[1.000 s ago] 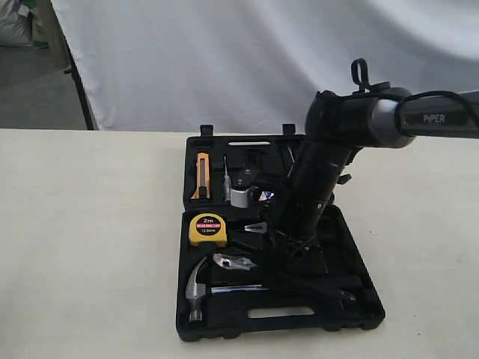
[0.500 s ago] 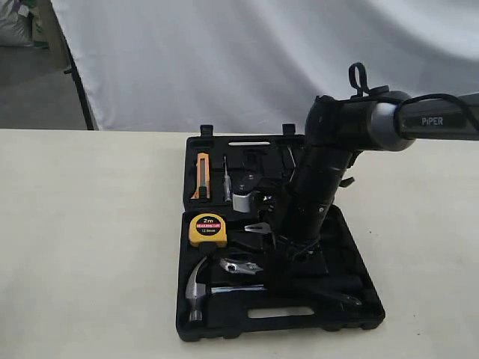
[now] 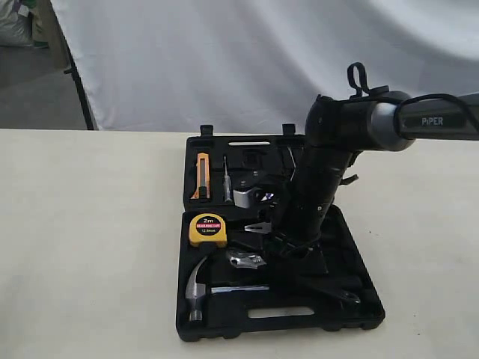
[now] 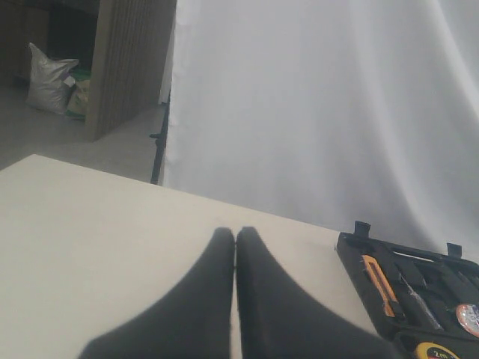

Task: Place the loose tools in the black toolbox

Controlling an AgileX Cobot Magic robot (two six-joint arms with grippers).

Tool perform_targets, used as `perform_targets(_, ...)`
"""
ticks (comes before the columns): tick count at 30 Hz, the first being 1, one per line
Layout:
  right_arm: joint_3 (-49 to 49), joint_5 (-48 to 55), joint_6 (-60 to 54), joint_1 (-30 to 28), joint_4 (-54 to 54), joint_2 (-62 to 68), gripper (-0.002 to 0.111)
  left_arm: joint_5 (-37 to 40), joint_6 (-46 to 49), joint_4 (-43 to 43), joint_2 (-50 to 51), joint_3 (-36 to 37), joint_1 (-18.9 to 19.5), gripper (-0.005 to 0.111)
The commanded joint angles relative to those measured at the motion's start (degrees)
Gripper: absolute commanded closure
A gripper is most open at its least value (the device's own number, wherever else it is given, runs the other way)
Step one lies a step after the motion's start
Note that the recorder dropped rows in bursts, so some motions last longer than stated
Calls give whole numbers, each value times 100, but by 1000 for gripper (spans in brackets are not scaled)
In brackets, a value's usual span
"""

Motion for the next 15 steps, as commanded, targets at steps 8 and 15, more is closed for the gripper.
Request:
perform_targets(8,-715,391,-360,64,-234,-456,50,-41,-27,25,-18,-15,145,106)
perform_targets(15,-617,-102,161,1176,-1574,-356,50,-41,-27,25,-18,-15,145,106)
